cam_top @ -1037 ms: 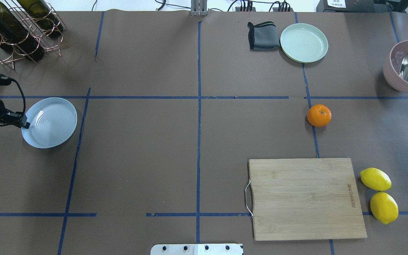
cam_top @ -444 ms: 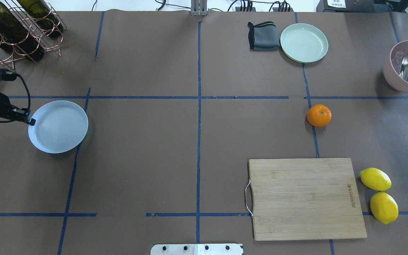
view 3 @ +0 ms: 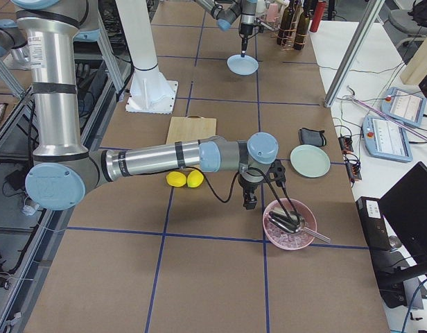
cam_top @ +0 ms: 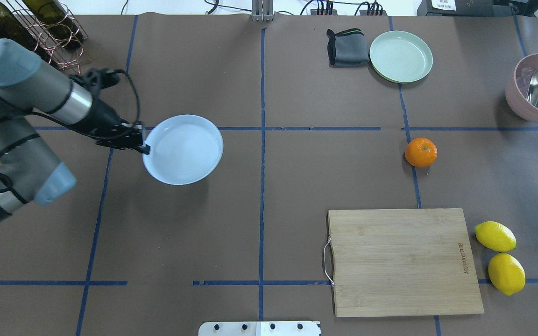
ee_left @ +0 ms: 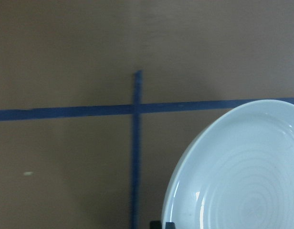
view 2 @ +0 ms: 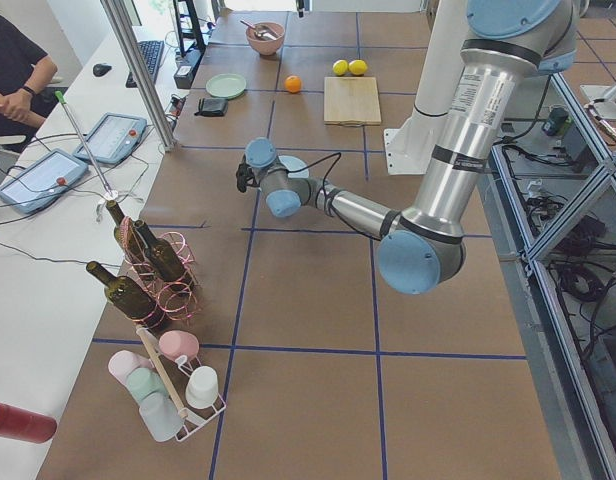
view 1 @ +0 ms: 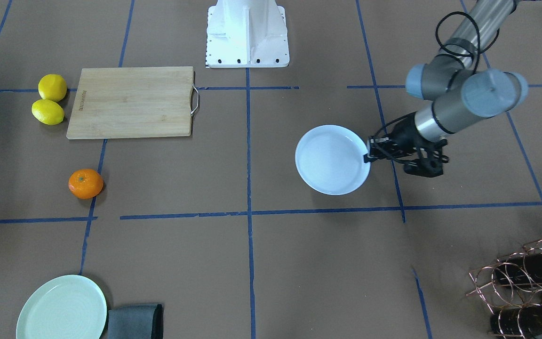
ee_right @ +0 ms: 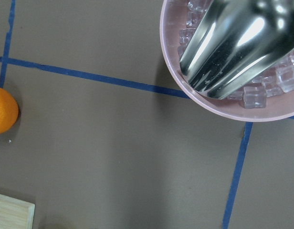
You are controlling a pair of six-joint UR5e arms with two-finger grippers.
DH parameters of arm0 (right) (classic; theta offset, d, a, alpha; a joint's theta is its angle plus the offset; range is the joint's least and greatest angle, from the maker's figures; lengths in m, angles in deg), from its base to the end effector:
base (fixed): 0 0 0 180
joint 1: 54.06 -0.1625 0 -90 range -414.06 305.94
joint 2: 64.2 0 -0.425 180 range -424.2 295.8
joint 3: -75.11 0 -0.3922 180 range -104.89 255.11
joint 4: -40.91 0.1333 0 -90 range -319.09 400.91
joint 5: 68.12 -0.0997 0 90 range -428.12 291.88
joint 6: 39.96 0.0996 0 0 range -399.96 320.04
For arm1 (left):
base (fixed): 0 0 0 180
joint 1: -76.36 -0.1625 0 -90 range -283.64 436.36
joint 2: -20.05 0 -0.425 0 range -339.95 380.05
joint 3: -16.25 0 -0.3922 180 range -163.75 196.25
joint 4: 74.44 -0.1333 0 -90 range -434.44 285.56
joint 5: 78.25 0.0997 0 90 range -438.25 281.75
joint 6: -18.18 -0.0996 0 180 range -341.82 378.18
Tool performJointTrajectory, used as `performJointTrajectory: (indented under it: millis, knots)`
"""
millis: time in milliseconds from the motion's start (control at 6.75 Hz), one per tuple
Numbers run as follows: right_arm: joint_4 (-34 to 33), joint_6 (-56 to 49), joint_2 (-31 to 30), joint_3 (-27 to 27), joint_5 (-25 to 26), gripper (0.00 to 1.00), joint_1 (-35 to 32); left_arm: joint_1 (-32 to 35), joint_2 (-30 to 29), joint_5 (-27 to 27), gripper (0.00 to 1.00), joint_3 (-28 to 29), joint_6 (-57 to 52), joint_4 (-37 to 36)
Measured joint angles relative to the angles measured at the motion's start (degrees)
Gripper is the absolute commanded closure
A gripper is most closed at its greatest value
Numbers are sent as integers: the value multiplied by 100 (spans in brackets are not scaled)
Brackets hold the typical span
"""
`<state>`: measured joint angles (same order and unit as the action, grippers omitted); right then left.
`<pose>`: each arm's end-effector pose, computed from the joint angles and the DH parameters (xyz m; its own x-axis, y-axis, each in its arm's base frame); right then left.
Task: Pick orange to plate
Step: 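Slide the white plate with the left gripper toward the table center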
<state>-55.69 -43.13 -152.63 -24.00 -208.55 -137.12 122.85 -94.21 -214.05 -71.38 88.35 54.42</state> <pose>-0.0044 -0.5042 0.5708 0.6181 -0.1860 0.7638 0.1549 0.9814 0.1136 0.4011 -0.5125 0.3507 0.3419 -0.0166 -0.9396 -0.0436 0.9985 -0.0335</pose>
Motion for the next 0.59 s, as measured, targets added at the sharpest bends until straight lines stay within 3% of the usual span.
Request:
performJointTrajectory:
  millis: [296, 593]
  knots:
    - [0, 0, 7, -47, -23, 0, 17, -645, -775, 715, 100, 371, 642, 104]
    - [0, 9, 16, -147, -35, 0, 95, -1024, -1097, 1262, 99, 787, 854, 411]
